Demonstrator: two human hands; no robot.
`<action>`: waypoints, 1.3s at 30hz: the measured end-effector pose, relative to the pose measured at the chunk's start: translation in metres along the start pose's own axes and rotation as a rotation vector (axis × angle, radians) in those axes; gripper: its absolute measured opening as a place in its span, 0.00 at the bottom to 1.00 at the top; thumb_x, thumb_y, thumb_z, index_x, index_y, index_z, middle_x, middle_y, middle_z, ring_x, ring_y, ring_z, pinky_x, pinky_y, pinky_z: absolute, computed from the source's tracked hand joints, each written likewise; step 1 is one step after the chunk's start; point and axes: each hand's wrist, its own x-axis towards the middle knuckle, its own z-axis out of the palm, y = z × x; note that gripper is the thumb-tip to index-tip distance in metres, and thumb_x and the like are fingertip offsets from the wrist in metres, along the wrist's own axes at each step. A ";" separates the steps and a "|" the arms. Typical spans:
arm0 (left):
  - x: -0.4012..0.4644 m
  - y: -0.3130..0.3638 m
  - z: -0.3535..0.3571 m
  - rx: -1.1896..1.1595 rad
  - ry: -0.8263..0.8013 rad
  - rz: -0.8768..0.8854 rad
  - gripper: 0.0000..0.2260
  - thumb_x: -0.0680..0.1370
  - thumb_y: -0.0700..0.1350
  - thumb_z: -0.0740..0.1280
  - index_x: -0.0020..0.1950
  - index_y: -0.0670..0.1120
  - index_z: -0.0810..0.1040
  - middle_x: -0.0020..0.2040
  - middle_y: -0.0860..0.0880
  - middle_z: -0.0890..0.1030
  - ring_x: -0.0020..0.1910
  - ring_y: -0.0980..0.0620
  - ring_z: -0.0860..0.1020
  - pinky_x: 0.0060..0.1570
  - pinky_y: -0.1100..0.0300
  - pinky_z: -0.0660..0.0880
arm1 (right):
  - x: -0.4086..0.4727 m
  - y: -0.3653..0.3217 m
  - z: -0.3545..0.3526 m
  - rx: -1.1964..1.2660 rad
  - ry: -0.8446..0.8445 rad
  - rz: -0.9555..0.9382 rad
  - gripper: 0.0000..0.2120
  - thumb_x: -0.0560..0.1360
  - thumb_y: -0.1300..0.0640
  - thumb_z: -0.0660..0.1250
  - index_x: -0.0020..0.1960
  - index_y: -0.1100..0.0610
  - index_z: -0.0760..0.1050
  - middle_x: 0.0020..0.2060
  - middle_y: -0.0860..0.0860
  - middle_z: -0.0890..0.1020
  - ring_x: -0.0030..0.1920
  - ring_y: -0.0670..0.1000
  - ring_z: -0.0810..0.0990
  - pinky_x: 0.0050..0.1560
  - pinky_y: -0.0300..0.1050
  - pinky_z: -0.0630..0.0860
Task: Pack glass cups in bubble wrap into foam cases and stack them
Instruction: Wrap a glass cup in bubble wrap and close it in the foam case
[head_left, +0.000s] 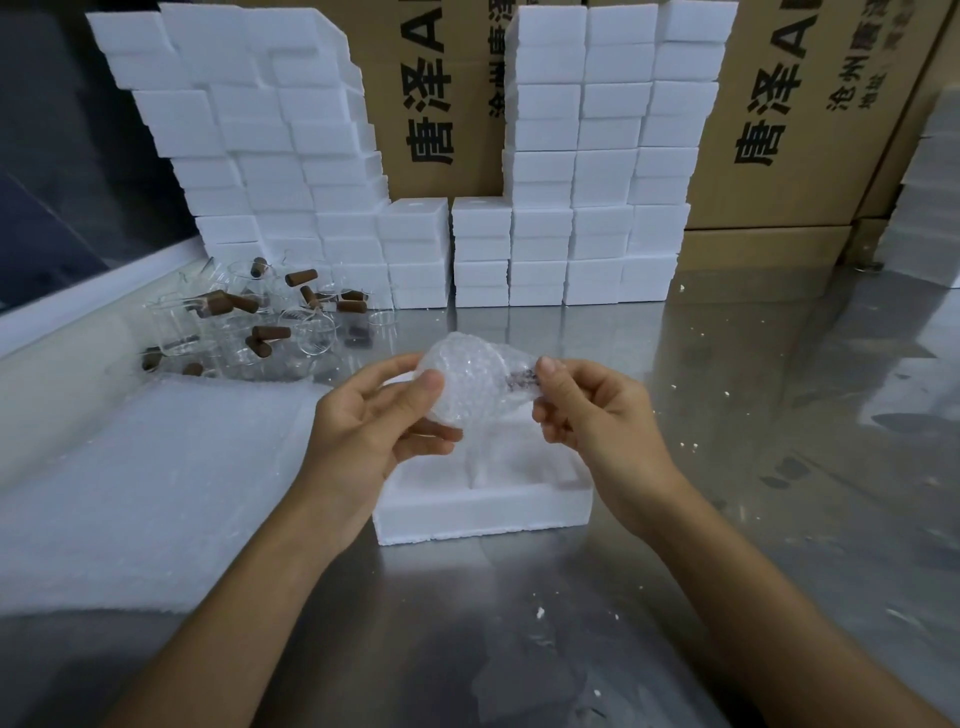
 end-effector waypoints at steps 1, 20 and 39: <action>0.000 0.000 0.000 -0.013 0.005 -0.015 0.27 0.63 0.53 0.80 0.58 0.45 0.81 0.47 0.42 0.86 0.39 0.41 0.85 0.34 0.61 0.80 | -0.001 0.001 0.001 -0.006 0.017 -0.017 0.11 0.77 0.52 0.69 0.44 0.60 0.80 0.28 0.49 0.79 0.31 0.45 0.75 0.36 0.37 0.75; 0.002 -0.004 -0.021 0.744 -0.068 0.161 0.29 0.63 0.46 0.82 0.59 0.62 0.76 0.57 0.59 0.77 0.54 0.55 0.79 0.46 0.72 0.75 | -0.002 0.008 0.001 -0.282 -0.130 -0.097 0.11 0.73 0.64 0.74 0.51 0.51 0.83 0.42 0.52 0.85 0.37 0.49 0.79 0.43 0.43 0.78; 0.003 -0.009 -0.025 1.006 -0.112 0.219 0.25 0.58 0.66 0.73 0.51 0.56 0.82 0.51 0.63 0.77 0.50 0.66 0.74 0.37 0.73 0.72 | 0.005 0.023 -0.012 -0.702 -0.112 -0.095 0.10 0.72 0.60 0.74 0.48 0.45 0.82 0.40 0.42 0.83 0.39 0.39 0.80 0.41 0.28 0.75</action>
